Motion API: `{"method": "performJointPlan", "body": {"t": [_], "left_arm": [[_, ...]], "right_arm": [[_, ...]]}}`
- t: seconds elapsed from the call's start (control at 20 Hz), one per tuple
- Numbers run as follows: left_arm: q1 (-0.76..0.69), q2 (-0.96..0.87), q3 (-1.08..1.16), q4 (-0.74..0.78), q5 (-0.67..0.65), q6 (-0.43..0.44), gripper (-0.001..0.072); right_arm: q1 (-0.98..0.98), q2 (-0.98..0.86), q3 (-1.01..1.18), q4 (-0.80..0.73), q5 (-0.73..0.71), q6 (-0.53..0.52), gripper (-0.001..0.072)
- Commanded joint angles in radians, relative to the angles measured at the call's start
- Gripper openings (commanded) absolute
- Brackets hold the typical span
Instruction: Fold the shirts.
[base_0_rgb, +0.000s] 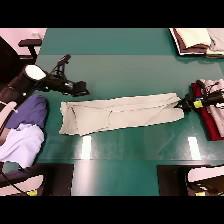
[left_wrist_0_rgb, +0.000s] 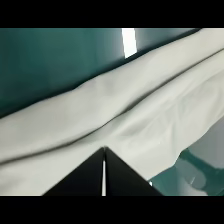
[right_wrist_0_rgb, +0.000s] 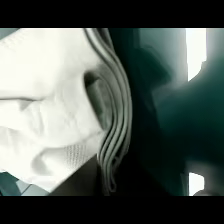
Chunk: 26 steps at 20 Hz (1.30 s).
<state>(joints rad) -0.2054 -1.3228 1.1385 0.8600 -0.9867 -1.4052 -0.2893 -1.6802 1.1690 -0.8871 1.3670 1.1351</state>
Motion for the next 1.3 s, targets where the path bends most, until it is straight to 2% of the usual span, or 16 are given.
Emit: {"method": "performJointPlan", "body": {"t": [0.0,0.1,0.25,0.6,0.85,1.15,1.25], "left_arm": [[-0.124,-0.030,0.001,-0.003,0.115,-0.047,0.0026],[-0.196,-0.090,0.006,-0.008,0.144,-0.062,0.0026],[-0.293,-0.228,0.082,-0.024,0.160,-0.062,0.0026],[-0.424,-0.475,0.325,-0.060,0.148,-0.062,0.0026],[-0.436,-0.522,0.372,-0.034,0.114,-0.088,0.0026],[-0.432,-0.521,0.372,0.005,0.138,-0.087,0.0026],[-0.396,-0.501,0.379,0.008,0.101,-0.087,0.0027]], "right_arm": [[0.034,-0.001,0.045,0.032,0.032,-0.027,0.0018],[0.035,0.046,0.105,0.032,0.085,-0.020,0.0018],[0.067,0.165,0.194,0.033,0.117,0.048,0.0018],[0.294,0.366,0.375,0.035,0.115,0.150,0.0018],[0.430,0.373,0.472,0.191,0.086,0.151,0.0018],[0.590,0.373,0.508,0.189,0.026,0.167,0.0018],[0.644,0.372,0.508,0.189,0.004,0.167,0.0018]]}}
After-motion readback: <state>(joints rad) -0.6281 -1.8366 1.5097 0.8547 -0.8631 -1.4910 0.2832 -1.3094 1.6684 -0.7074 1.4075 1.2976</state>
